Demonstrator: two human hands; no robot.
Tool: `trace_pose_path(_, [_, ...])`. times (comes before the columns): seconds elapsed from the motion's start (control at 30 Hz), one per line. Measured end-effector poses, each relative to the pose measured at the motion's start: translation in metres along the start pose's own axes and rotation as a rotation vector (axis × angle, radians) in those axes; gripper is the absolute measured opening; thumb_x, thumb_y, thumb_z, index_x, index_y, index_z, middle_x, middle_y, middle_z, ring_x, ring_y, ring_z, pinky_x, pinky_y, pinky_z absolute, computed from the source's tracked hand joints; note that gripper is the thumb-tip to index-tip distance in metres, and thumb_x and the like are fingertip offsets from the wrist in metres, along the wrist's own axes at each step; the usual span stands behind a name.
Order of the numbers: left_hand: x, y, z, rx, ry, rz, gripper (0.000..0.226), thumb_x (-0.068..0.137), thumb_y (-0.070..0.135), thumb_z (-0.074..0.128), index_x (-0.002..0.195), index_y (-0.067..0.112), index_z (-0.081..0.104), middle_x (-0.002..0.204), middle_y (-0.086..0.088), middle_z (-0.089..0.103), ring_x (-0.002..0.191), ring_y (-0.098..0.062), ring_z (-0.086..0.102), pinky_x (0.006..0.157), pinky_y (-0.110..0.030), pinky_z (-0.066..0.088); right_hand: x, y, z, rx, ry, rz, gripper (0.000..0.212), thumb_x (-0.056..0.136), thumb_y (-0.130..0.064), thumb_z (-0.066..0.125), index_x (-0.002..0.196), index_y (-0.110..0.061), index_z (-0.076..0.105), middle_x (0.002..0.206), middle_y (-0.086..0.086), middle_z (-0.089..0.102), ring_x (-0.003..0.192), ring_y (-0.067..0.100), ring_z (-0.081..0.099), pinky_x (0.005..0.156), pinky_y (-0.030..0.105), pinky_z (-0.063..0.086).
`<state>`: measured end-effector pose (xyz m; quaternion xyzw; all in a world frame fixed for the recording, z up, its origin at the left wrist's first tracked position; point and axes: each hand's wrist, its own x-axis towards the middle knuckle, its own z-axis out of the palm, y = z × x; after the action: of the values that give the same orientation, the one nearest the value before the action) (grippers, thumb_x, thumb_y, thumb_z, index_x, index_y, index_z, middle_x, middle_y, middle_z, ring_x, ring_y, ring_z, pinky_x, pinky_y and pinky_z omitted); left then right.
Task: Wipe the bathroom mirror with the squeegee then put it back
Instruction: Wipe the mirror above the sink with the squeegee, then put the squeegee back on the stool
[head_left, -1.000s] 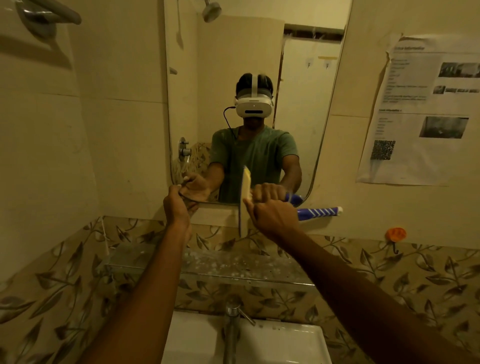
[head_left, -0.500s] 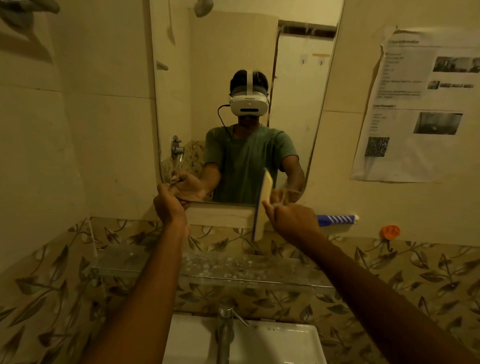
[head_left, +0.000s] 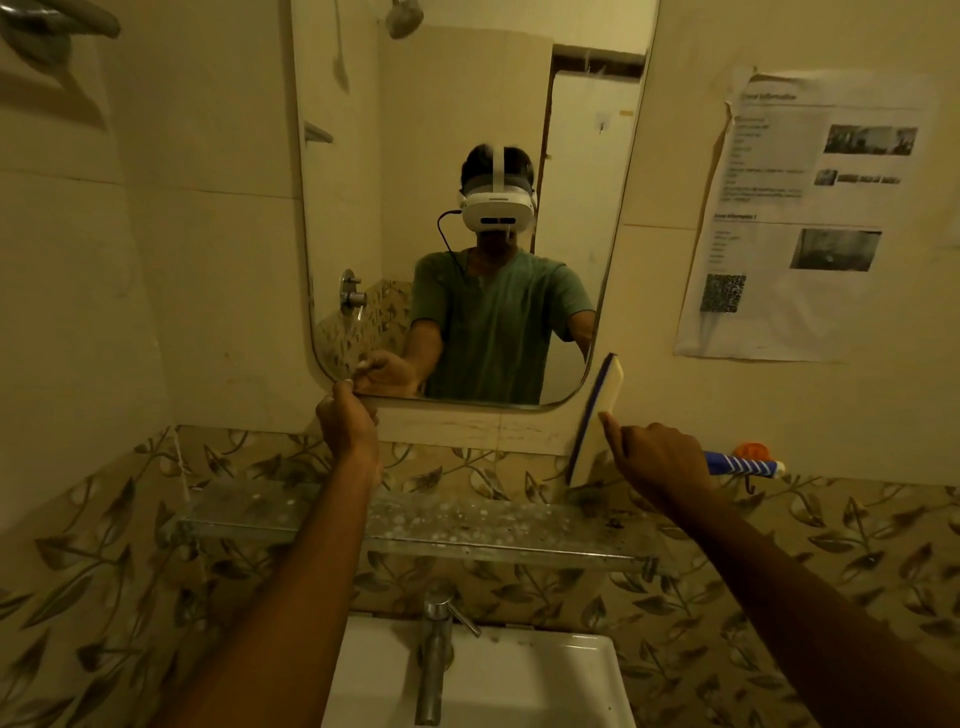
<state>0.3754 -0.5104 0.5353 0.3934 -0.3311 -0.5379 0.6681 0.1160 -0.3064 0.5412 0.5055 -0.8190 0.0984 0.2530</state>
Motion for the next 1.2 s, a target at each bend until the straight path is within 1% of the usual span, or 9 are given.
trace_pose_path(0.23, [-0.036, -0.007, 0.011, 0.078, -0.067, 0.024, 0.018, 0.091, 0.025, 0.050, 0.088, 0.010, 0.059, 0.072, -0.001, 0.053, 0.072, -0.024, 0.052, 0.057, -0.031, 0.039, -0.015, -0.001, -0.004, 0.224, 0.079, 0.071, 0.066, 0.095, -0.058, 0.007, 0.064, -0.019, 0.051, 0.053, -0.001, 0.051, 0.046, 0.014, 0.050, 0.047, 0.024, 0.038])
trace_pose_path(0.33, [-0.048, -0.011, 0.014, 0.182, -0.084, 0.018, 0.047, 0.080, 0.036, 0.052, 0.110, 0.001, 0.062, 0.092, -0.022, 0.065, 0.085, -0.040, 0.060, 0.066, -0.046, 0.051, -0.022, -0.005, -0.009, 0.342, 0.093, 0.093, 0.064, 0.098, -0.056, 0.014, 0.070, -0.017, 0.056, 0.056, 0.000, 0.056, 0.050, 0.015, 0.055, 0.052, 0.027, 0.046])
trace_pose_path(0.4, [-0.063, -0.010, 0.014, 0.270, -0.106, 0.037, 0.056, 0.081, 0.036, 0.055, 0.124, 0.001, 0.055, 0.106, -0.018, 0.064, 0.095, -0.035, 0.061, 0.076, -0.042, 0.048, -0.028, -0.007, -0.010, 0.423, 0.123, 0.131, 0.061, 0.099, -0.055, 0.019, 0.069, -0.017, 0.055, 0.056, -0.001, 0.056, 0.051, 0.014, 0.054, 0.052, 0.027, 0.043])
trace_pose_path(0.57, [-0.111, -0.005, 0.008, 0.517, -0.277, 0.218, 0.049, 0.091, 0.024, 0.056, 0.137, 0.014, 0.044, 0.138, -0.004, 0.048, 0.115, -0.024, 0.054, 0.083, -0.032, 0.042, -0.052, -0.017, -0.023, 0.710, 0.105, 0.250, 0.043, 0.102, -0.045, 0.033, 0.082, -0.015, 0.056, 0.067, -0.001, 0.056, 0.059, 0.011, 0.054, 0.054, 0.025, 0.035])
trace_pose_path(0.8, [-0.174, -0.016, -0.029, 0.755, -0.448, 0.390, 0.045, 0.093, 0.024, 0.052, 0.137, 0.020, 0.046, 0.142, -0.002, 0.048, 0.127, -0.023, 0.048, 0.100, -0.035, 0.040, -0.115, -0.024, -0.035, 1.052, 0.108, 0.431, 0.031, 0.096, -0.032, 0.037, 0.069, -0.017, 0.043, 0.069, 0.009, 0.051, 0.067, 0.026, 0.052, 0.061, 0.041, 0.043])
trace_pose_path(0.9, [-0.204, -0.031, -0.053, 0.807, -0.499, 0.428, 0.045, 0.093, 0.026, 0.052, 0.137, 0.017, 0.047, 0.140, -0.005, 0.051, 0.125, -0.027, 0.050, 0.102, -0.037, 0.040, -0.156, -0.021, -0.032, 1.123, 0.077, 0.537, 0.031, 0.094, -0.027, 0.039, 0.067, -0.012, 0.039, 0.067, 0.011, 0.042, 0.058, 0.020, 0.038, 0.058, 0.037, 0.031])
trace_pose_path(1.0, [-0.239, -0.052, -0.082, 0.813, -0.579, 0.432, 0.041, 0.095, 0.028, 0.050, 0.135, 0.019, 0.049, 0.135, -0.003, 0.054, 0.118, -0.026, 0.054, 0.099, -0.040, 0.045, -0.195, -0.012, -0.025, 1.109, 0.061, 0.636, 0.035, 0.090, -0.031, 0.040, 0.074, 0.000, 0.045, 0.069, 0.014, 0.045, 0.060, 0.022, 0.041, 0.058, 0.036, 0.032])
trace_pose_path(1.13, [-0.285, -0.072, -0.102, 0.887, -0.641, 0.448, 0.038, 0.096, 0.027, 0.050, 0.133, 0.017, 0.051, 0.135, -0.001, 0.053, 0.124, -0.023, 0.048, 0.100, -0.032, 0.037, -0.240, 0.000, -0.029, 1.147, 0.067, 0.741, 0.031, 0.093, -0.023, 0.044, 0.064, -0.015, 0.038, 0.065, 0.006, 0.042, 0.059, 0.018, 0.039, 0.058, 0.035, 0.031])
trace_pose_path(1.2, [-0.310, -0.082, -0.110, 0.918, -0.693, 0.472, 0.042, 0.096, 0.027, 0.049, 0.136, 0.015, 0.048, 0.142, -0.001, 0.049, 0.130, -0.021, 0.044, 0.106, -0.032, 0.035, -0.264, 0.009, -0.027, 1.175, 0.039, 0.795, 0.027, 0.094, -0.023, 0.043, 0.069, -0.014, 0.045, 0.068, 0.009, 0.046, 0.060, 0.019, 0.041, 0.059, 0.036, 0.033])
